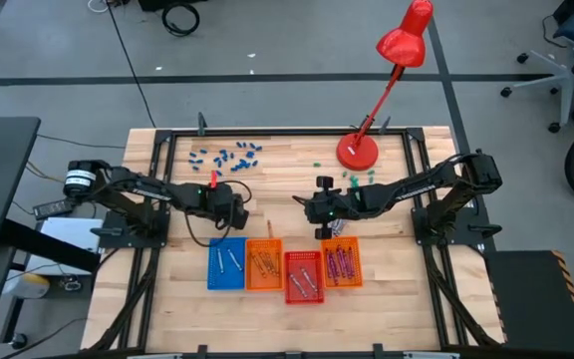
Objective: Sort crayons
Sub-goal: Put the red crayon into the right orange bin
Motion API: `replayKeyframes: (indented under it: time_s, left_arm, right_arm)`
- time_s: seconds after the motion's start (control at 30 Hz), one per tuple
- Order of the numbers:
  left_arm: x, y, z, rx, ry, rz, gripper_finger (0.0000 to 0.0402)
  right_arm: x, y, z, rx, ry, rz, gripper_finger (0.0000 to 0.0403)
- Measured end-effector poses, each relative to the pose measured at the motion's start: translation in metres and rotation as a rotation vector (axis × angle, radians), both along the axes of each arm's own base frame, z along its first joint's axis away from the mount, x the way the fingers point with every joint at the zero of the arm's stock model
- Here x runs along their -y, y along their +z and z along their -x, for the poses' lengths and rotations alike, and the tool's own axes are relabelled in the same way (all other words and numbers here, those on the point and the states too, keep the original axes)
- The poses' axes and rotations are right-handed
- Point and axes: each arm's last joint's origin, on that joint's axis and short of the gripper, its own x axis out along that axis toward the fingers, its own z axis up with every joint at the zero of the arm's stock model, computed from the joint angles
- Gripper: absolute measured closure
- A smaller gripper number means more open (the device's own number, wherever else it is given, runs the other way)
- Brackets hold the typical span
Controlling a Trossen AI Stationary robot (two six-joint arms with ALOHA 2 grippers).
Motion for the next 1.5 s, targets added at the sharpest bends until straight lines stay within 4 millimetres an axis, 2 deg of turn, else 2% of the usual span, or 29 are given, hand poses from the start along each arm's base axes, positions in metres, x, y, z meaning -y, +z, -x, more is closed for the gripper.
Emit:
replayKeyframes:
  time_s: [0.27,0.4,0.7,0.8,1.03,1.27,1.37,1.5]
  left_arm:
    - [0.005,0.015,-0.016,0.080,-0.016,-0.020,0.0260]
    - [0.010,0.014,-0.031,0.097,-0.040,-0.021,0.0260]
    - [0.010,0.004,-0.088,0.036,-0.161,-0.063,0.0260]
    - [0.008,0.001,-0.099,-0.019,-0.193,-0.072,0.0260]
    - [0.002,-0.009,-0.105,-0.075,-0.184,-0.071,0.0260]
    - [0.002,-0.010,-0.104,-0.095,-0.224,-0.080,0.0262]
    - [0.004,-0.010,-0.104,-0.100,-0.251,-0.086,0.0282]
    - [0.004,-0.010,-0.104,-0.109,-0.275,-0.094,0.0334]
  right_arm:
    - [0.000,0.000,0.000,0.003,0.010,-0.015,0.0297]
    - [-0.001,0.002,-0.002,0.031,0.019,-0.022,0.0297]
    - [-0.002,0.003,-0.004,0.051,0.048,-0.055,0.0297]
    - [-0.002,0.002,-0.003,0.033,0.043,-0.063,0.0297]
    - [-0.003,0.004,-0.001,0.033,0.040,-0.068,0.0297]
    - [-0.002,0.006,0.000,0.035,0.041,-0.070,0.0297]
    - [-0.003,0.006,0.000,0.033,0.043,-0.072,0.0297]
    - [-0.002,0.006,0.001,0.026,0.043,-0.071,0.0297]
